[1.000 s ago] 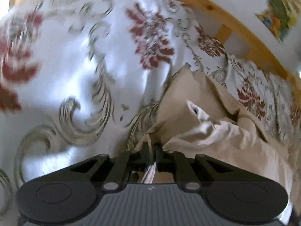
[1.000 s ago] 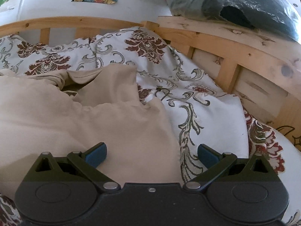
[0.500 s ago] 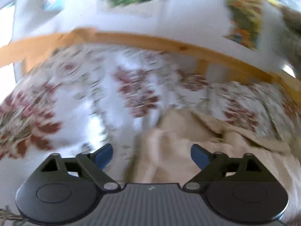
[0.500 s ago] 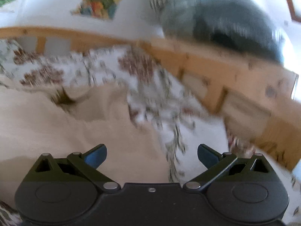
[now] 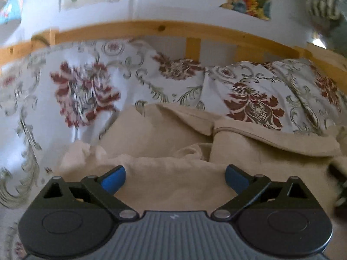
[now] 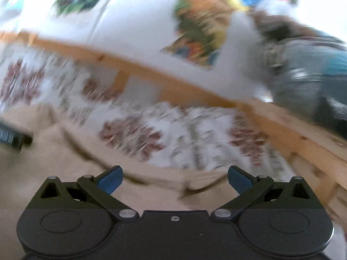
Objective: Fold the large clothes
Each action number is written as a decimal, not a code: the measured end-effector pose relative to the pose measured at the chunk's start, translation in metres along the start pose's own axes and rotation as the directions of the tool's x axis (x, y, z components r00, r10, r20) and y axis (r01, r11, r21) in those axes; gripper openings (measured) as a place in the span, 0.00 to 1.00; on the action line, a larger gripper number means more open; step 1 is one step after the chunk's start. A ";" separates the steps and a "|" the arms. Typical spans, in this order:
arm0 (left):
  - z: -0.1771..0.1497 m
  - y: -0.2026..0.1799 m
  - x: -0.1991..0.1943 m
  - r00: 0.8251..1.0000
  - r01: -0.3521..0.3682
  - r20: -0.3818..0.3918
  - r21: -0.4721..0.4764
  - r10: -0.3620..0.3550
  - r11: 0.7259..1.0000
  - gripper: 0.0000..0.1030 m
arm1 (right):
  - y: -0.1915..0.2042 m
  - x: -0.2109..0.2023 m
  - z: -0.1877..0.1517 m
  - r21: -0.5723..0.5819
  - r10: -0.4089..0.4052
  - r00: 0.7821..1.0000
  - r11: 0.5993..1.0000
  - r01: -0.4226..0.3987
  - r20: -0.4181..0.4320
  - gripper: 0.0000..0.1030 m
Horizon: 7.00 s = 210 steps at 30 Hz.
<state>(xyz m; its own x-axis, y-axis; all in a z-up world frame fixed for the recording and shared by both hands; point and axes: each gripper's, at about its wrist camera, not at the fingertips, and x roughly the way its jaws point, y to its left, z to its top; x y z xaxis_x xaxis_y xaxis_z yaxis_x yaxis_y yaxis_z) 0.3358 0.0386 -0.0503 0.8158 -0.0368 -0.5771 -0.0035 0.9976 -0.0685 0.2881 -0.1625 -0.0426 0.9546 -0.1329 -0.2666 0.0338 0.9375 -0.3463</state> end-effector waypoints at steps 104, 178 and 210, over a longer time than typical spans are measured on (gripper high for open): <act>-0.111 0.141 -0.135 0.989 0.115 -0.006 -0.592 -0.147 0.798 0.81 | -0.041 -0.207 -0.033 0.482 -0.047 0.994 0.871 0.091 -0.102 0.99; -0.099 -0.216 -0.202 0.875 0.450 -0.117 0.550 -0.469 0.703 0.02 | -0.201 -0.105 -0.125 0.964 0.596 0.773 -0.007 -0.265 0.217 0.69; -0.046 -0.098 -0.199 0.880 0.473 0.023 0.053 -0.474 0.880 0.72 | -0.197 -0.102 -0.108 0.863 0.457 0.889 0.439 -0.252 0.026 0.05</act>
<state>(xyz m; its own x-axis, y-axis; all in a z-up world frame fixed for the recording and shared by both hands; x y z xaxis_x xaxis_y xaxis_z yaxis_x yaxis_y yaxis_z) 0.1472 -0.0546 0.0343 0.7326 -0.5044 -0.4570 0.4134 0.8632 -0.2899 0.1518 -0.3680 -0.0441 0.8718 0.3192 -0.3717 0.0300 0.7224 0.6908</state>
